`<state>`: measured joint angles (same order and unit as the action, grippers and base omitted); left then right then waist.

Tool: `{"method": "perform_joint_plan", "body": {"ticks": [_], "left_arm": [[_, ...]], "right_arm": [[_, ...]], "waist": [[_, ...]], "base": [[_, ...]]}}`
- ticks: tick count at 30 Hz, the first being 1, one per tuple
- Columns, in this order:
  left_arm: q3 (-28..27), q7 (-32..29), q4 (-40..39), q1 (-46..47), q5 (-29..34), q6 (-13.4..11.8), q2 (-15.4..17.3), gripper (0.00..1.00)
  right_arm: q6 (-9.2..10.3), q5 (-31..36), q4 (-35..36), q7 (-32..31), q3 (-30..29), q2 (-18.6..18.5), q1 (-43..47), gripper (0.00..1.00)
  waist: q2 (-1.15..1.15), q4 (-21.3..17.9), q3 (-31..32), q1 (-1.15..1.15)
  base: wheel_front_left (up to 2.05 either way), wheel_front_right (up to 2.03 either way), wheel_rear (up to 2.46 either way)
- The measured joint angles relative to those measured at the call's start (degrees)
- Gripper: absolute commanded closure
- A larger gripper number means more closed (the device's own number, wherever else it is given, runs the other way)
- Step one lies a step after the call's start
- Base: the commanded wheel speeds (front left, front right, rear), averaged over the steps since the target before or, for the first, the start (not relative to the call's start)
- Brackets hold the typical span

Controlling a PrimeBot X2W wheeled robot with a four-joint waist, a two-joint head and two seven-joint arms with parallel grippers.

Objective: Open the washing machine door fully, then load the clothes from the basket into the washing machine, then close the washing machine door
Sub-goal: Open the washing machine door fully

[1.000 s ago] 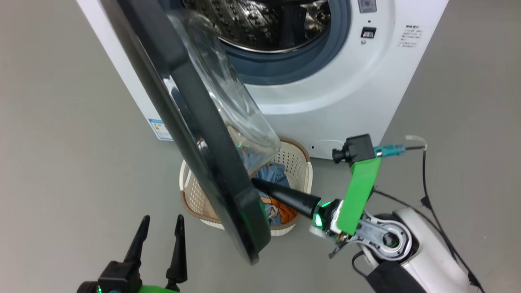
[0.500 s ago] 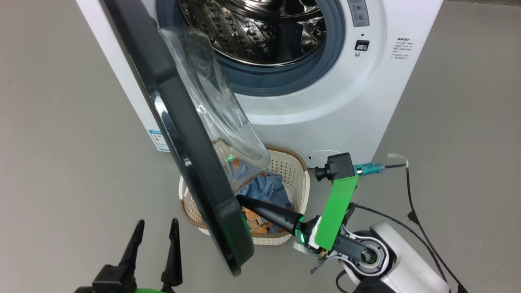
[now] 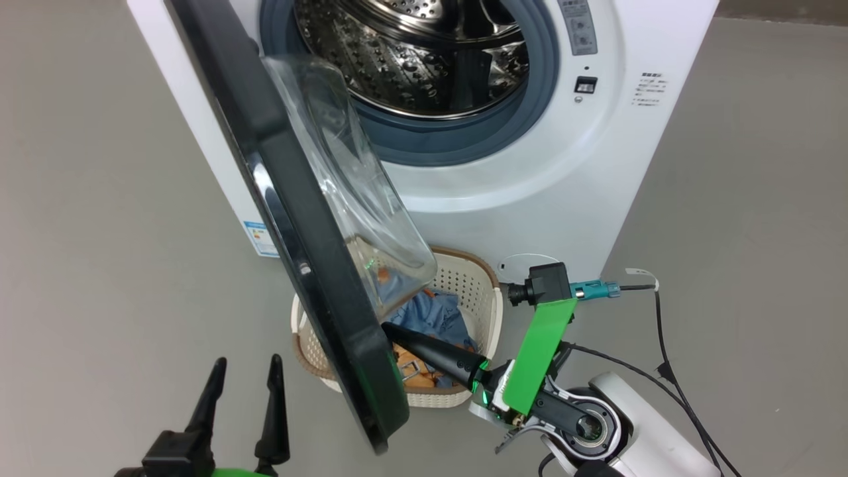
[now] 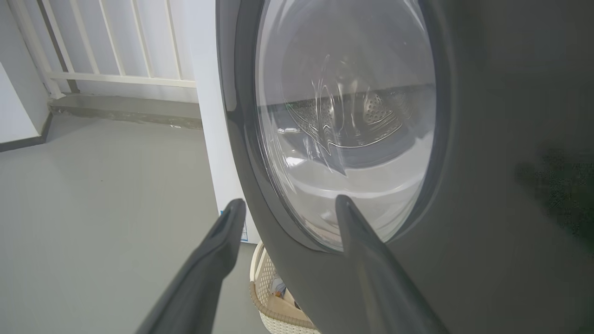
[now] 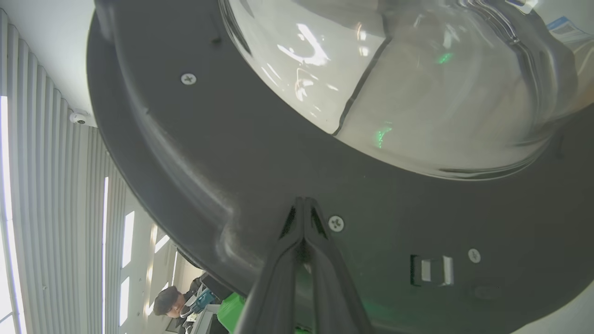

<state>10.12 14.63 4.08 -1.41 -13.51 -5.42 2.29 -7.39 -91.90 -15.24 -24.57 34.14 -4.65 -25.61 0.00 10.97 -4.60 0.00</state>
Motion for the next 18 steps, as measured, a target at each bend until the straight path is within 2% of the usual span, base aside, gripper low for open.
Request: {"method": "perform_joint_plan", "body": {"ticks": [7,8,10,11,12,18], "left_arm": [[-1.13,0.00,0.01,-0.61,0.18,0.67,0.00,0.00],[-1.40,0.00,0.02,-0.87,0.20,0.69,0.00,0.00],[-1.71,0.00,0.05,-1.11,0.74,0.74,0.01,0.00],[-1.90,0.00,0.04,-1.11,0.98,0.74,0.01,0.00],[-2.04,0.00,0.03,-1.11,1.19,0.75,0.01,0.00],[-2.65,0.00,0.04,-1.18,1.20,1.14,0.01,0.00]], "right_arm": [[0.00,2.14,3.23,1.37,-0.65,-0.55,0.12,1.00],[0.00,2.42,3.88,1.82,-0.89,-0.98,0.20,0.92],[0.00,3.32,5.41,3.60,-1.40,-2.07,0.76,0.62],[0.00,3.58,6.16,4.86,-1.78,-2.56,1.20,0.33],[0.00,3.65,6.77,5.89,-1.97,-3.08,1.49,0.00],[0.00,9.42,9.79,17.24,-2.50,-7.71,3.03,0.00]], "waist": [[0.00,-1.30,0.55,0.00],[0.00,-1.53,0.58,0.00],[0.00,-1.96,0.68,0.00],[0.00,-2.18,0.73,0.00],[0.00,-2.40,0.78,0.00],[0.00,-3.37,1.62,0.00]], "base": [[0.00,0.00,0.00],[0.00,0.00,0.00],[0.00,0.00,0.00],[0.00,0.00,0.00],[0.00,0.00,0.00],[0.00,0.00,0.00]]}}
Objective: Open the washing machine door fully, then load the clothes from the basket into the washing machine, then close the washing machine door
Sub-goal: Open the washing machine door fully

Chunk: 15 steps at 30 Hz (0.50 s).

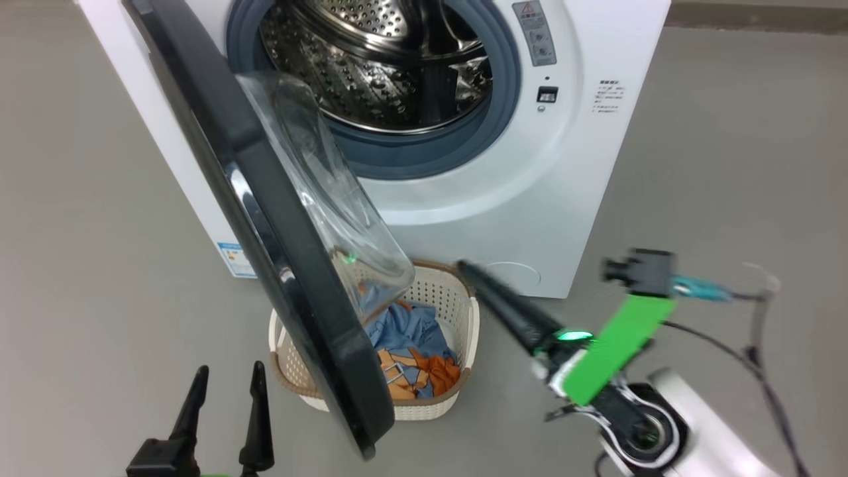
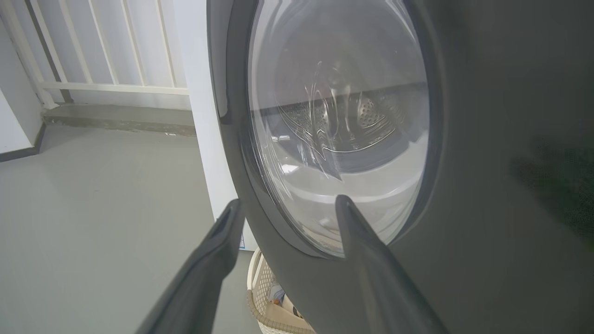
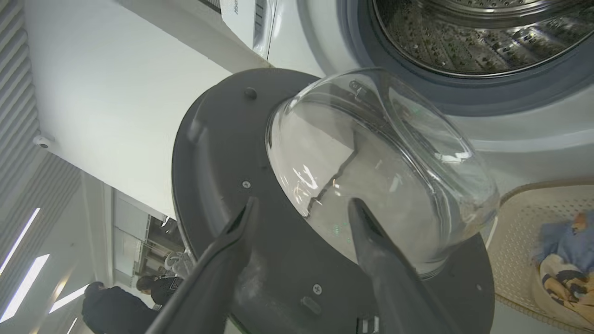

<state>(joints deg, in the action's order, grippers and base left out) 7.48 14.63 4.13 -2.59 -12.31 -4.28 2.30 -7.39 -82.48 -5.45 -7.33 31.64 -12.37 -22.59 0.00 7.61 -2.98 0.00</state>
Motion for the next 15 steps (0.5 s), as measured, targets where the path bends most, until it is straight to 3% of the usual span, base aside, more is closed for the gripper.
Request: {"method": "perform_joint_plan", "body": {"ticks": [6,12,15], "left_arm": [[-0.64,0.00,0.05,-1.20,0.07,0.60,0.01,0.00],[-1.86,0.00,-0.05,-1.88,0.65,1.12,0.02,0.00],[-2.38,0.00,-0.04,-2.59,1.02,1.55,0.03,0.00]], "right_arm": [[0.00,6.79,-0.84,16.45,2.89,-6.81,2.76,0.00],[0.00,11.36,-2.94,21.45,5.09,-10.82,4.21,0.00],[0.00,14.45,-3.08,21.58,1.85,-10.91,5.53,0.00]], "waist": [[0.00,-0.87,0.92,0.00],[0.00,-2.25,1.66,0.00],[0.00,-3.34,2.02,0.00]], "base": [[0.00,0.00,0.00],[0.00,0.00,0.00],[0.00,0.00,0.00]]}}
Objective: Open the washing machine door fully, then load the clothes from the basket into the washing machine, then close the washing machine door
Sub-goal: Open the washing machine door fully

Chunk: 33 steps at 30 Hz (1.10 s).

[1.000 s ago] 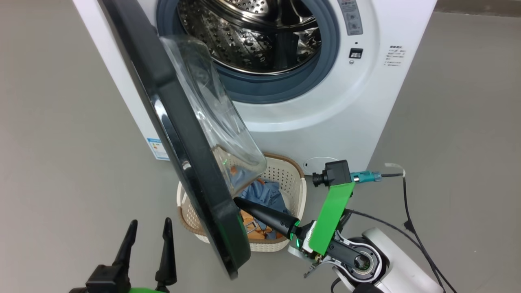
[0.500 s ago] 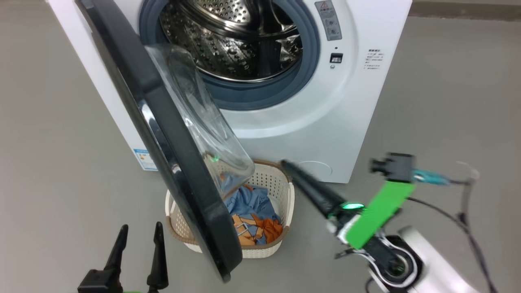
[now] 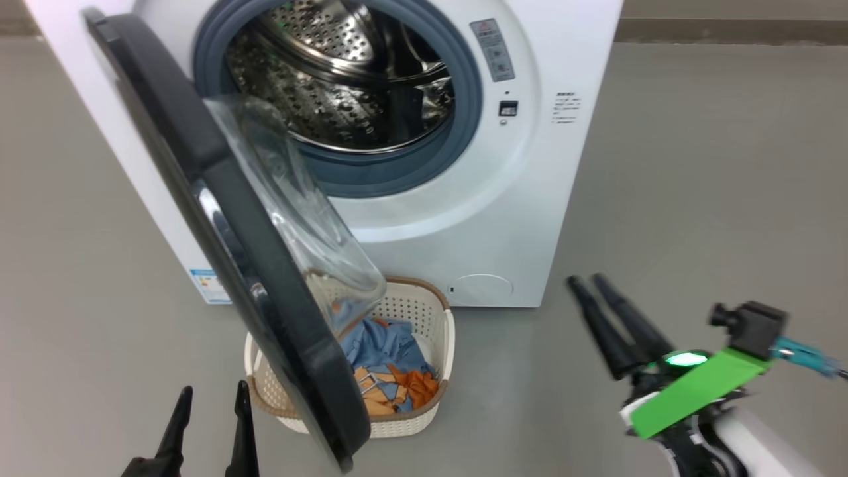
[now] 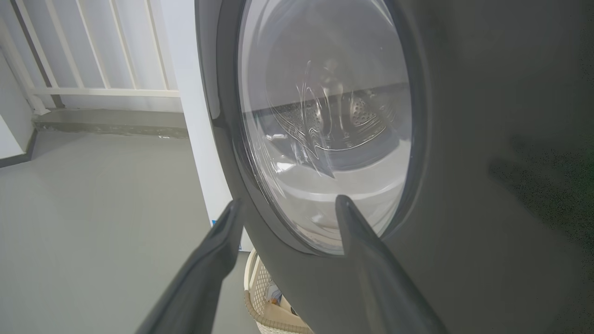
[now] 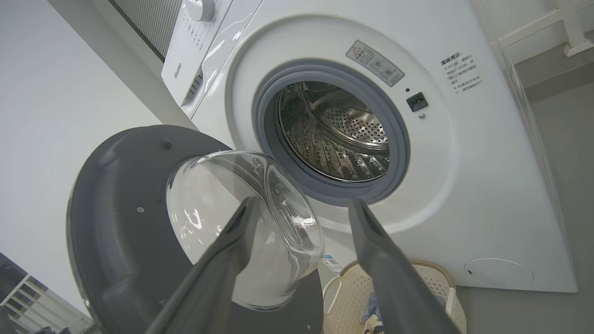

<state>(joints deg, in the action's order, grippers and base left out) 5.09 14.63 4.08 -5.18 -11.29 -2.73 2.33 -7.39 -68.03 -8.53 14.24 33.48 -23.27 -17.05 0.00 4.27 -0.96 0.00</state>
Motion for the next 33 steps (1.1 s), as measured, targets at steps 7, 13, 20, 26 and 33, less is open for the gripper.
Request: {"method": "perform_joint_plan", "body": {"ticks": [7,13,20,26,33], "left_arm": [[-0.30,0.00,0.00,-0.13,0.02,0.79,-0.01,0.00],[-0.51,0.00,0.07,-0.15,0.42,0.98,0.00,0.00],[-0.66,0.00,0.29,-0.16,0.43,1.49,0.00,0.00],[-0.92,0.00,0.36,-0.75,0.42,1.57,0.00,0.00],[-0.93,0.00,0.43,-0.81,0.38,1.57,0.00,0.00]], "right_arm": [[0.00,10.66,1.11,0.07,-10.72,1.24,6.78,0.00],[0.00,21.78,2.69,0.07,-19.34,3.46,12.06,0.00],[0.00,30.42,4.80,0.07,-28.17,8.83,18.40,0.00],[0.00,35.67,5.49,0.07,-32.15,12.17,21.98,0.00],[0.00,39.97,5.52,0.07,-35.10,13.68,23.73,0.00]], "waist": [[0.00,-1.63,0.83,0.00],[0.00,-1.92,0.98,0.00],[0.00,-1.77,1.05,0.00],[0.00,-2.15,1.03,0.00],[0.00,-2.82,0.99,0.00]], "base": [[0.00,0.00,0.00],[0.00,0.00,0.00],[0.00,0.00,0.00],[0.00,0.00,0.00],[0.00,0.00,0.00]]}}
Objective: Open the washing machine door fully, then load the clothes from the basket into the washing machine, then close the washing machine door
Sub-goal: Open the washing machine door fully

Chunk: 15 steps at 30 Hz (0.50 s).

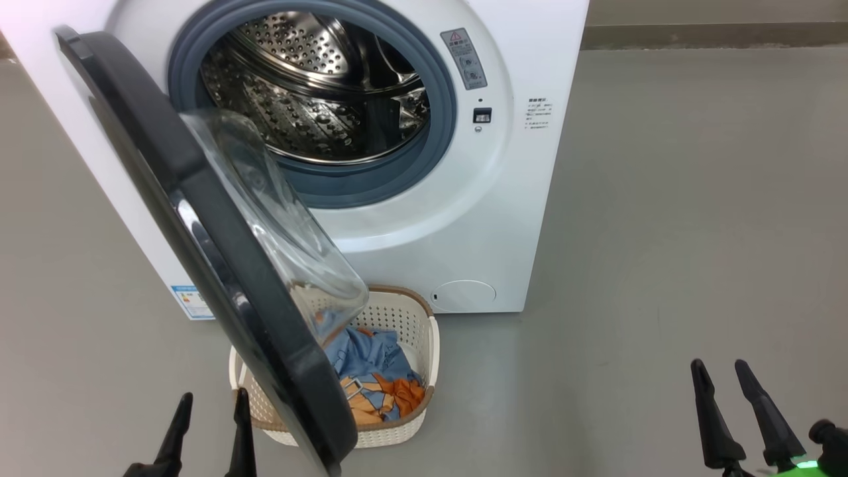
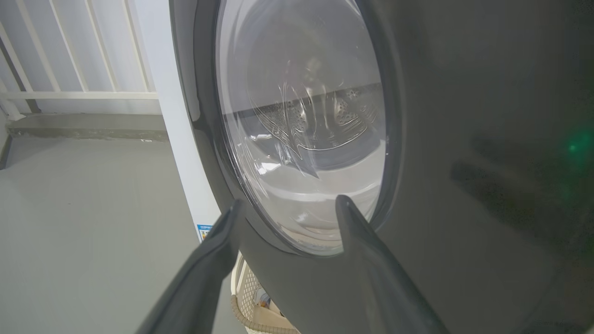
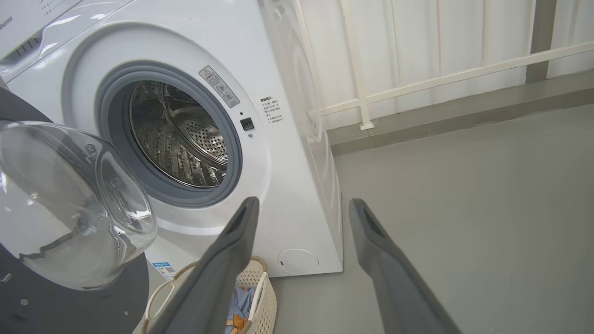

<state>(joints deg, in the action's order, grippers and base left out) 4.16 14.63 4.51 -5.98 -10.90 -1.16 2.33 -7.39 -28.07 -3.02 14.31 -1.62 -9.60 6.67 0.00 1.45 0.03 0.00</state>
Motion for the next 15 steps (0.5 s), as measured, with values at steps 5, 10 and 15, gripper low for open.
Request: {"method": "perform_joint_plan", "body": {"ticks": [5,10,15], "left_arm": [[0.09,0.00,0.18,-0.01,-0.07,0.00,0.00,0.00],[-0.04,0.00,0.18,-0.04,-0.08,0.00,0.00,0.00],[-0.13,0.00,0.21,-0.25,-0.08,0.00,0.00,0.00]], "right_arm": [[0.00,2.55,-0.12,0.00,-2.91,2.07,1.13,0.00],[0.00,5.21,-0.22,0.00,-4.85,3.68,2.49,0.00],[0.00,6.92,-0.74,0.00,-5.30,4.55,2.85,0.00]], "waist": [[0.00,-0.20,0.06,0.00],[0.00,-0.56,0.08,0.00],[0.00,-0.79,0.01,0.00]], "base": [[0.00,0.00,0.00],[0.00,0.00,0.00],[0.00,0.00,0.00]]}}
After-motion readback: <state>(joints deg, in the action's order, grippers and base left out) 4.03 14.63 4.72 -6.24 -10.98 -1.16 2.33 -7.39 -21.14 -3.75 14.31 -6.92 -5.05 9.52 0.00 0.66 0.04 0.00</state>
